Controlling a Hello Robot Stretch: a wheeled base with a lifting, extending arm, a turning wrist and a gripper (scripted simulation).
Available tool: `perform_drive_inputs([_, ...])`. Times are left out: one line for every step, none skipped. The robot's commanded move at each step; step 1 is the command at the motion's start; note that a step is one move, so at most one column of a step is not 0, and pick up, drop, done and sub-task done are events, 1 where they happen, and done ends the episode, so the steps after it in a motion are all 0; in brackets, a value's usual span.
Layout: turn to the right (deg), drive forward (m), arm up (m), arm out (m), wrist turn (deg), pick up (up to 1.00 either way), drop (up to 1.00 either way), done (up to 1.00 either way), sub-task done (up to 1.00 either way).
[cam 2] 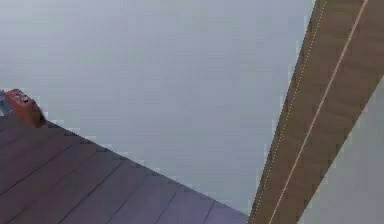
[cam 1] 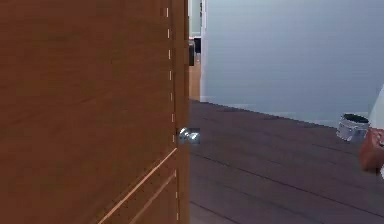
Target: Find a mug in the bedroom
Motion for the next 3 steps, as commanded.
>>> perform_drive_inputs([27.0,0.0,0.0,0.0,0.0,0.0,0.0,0.0,0.0])
perform_drive_inputs([0.0,1.0,0.0,0.0,0.0,0.0,0.0,0.0,0.0])
perform_drive_inputs([6.0,0.0,0.0,0.0,0.0,0.0,0.0,0.0,0.0])
